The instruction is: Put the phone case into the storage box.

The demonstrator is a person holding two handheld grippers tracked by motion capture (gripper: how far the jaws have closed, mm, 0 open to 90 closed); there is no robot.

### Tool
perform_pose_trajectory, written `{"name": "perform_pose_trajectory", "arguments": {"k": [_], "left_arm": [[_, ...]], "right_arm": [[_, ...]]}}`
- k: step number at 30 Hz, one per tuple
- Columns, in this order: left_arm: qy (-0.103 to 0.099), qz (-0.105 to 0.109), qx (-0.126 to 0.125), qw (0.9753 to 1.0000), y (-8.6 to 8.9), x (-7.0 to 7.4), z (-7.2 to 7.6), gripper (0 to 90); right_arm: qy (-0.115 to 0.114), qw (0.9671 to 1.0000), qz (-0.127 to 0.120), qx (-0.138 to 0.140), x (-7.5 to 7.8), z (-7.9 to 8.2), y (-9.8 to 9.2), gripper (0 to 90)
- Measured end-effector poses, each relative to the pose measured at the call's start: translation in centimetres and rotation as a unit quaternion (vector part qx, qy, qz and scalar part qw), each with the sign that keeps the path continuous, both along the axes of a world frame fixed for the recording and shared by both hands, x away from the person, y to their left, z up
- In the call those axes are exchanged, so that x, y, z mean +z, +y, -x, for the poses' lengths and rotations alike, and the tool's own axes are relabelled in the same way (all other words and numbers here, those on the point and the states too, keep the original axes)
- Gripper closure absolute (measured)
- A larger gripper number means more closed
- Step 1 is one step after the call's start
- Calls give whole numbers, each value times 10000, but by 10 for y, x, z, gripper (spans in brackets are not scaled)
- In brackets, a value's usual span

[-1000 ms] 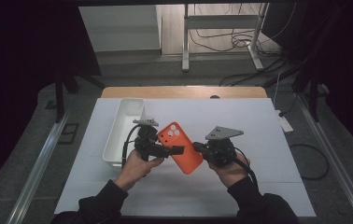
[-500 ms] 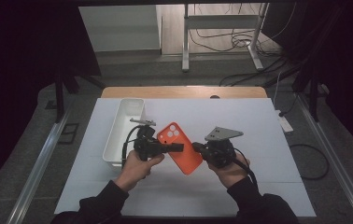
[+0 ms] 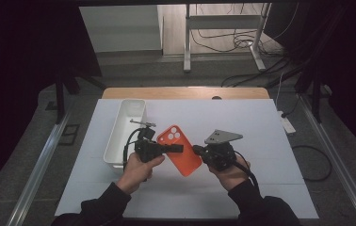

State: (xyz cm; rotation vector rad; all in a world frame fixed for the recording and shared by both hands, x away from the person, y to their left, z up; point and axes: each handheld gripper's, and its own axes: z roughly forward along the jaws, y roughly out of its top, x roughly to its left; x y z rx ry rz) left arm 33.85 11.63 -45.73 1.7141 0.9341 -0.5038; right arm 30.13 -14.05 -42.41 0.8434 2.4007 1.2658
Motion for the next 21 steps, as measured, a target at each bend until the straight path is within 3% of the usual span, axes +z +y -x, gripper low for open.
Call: {"name": "perform_pose_trajectory", "arguments": {"k": [5, 8, 12, 21], "left_arm": [[-88, -16, -9, 10000, 0, 3, 1, 846], [-163, -80, -20, 9998, 1, 5, 2, 846], [-238, -123, -55, 9996, 4, 6, 2, 846], [-394, -130, -298, 9987, 7, 9, 3, 845]], "right_arm": [[37, 9999, -101, 23, 2, 1, -2, 828], [103, 9996, -269, -36, 6, 1, -6, 676], [206, 9991, -379, -30, 8, 0, -12, 563], [714, 9960, -460, 277, 8, -5, -20, 216]]}}
